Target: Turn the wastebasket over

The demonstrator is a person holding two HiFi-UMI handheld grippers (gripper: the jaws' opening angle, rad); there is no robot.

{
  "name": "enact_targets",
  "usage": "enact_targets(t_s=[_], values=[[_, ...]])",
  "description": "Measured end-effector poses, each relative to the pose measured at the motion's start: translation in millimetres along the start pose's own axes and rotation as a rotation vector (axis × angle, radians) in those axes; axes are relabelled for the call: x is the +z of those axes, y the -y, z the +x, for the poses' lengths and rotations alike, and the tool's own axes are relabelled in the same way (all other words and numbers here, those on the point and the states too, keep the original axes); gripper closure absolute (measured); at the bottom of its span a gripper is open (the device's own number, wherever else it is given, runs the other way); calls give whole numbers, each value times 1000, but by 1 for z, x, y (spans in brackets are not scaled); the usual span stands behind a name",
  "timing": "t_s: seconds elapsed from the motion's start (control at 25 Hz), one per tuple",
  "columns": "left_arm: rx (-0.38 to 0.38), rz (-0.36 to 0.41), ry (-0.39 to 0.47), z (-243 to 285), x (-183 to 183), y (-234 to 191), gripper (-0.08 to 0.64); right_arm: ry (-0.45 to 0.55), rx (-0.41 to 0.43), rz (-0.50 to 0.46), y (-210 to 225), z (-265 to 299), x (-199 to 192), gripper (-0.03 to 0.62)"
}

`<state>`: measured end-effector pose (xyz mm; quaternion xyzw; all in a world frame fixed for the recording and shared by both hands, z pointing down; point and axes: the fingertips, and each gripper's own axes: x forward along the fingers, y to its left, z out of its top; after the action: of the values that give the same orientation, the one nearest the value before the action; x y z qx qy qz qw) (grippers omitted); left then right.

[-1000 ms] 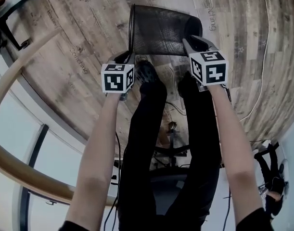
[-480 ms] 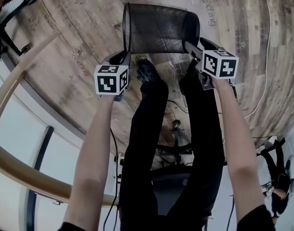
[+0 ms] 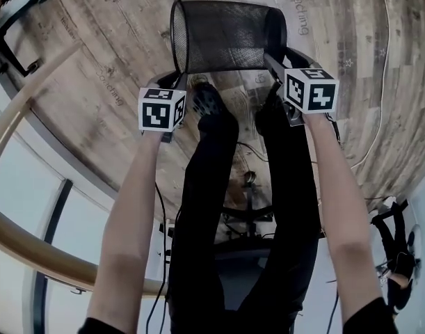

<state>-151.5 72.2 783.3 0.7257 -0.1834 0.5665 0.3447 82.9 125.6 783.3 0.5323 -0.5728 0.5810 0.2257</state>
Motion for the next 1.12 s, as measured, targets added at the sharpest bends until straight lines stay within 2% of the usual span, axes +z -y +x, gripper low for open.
enact_targets(t_s=[0.2,0.4,0.6,0.72,0.96,1.12], values=[[-5,-29,61,11,18,1,505,18,-56,-94,5,-15,24,348],[-10,-69,103,24,38,4,505,88,-95,-155,7,-35,55,368],[-29,-96,101,36,35,5,505,160,-117,-270,-11,-50,86,387],[-52,-156,107,42,27,6,503,205,-129,-362,-31,-55,104,415],[-69,-253,122,52,12,10,494,283,-82,-480,-70,-58,127,427],[-75,-306,146,55,7,7,486,314,-64,-579,-94,-56,138,461]])
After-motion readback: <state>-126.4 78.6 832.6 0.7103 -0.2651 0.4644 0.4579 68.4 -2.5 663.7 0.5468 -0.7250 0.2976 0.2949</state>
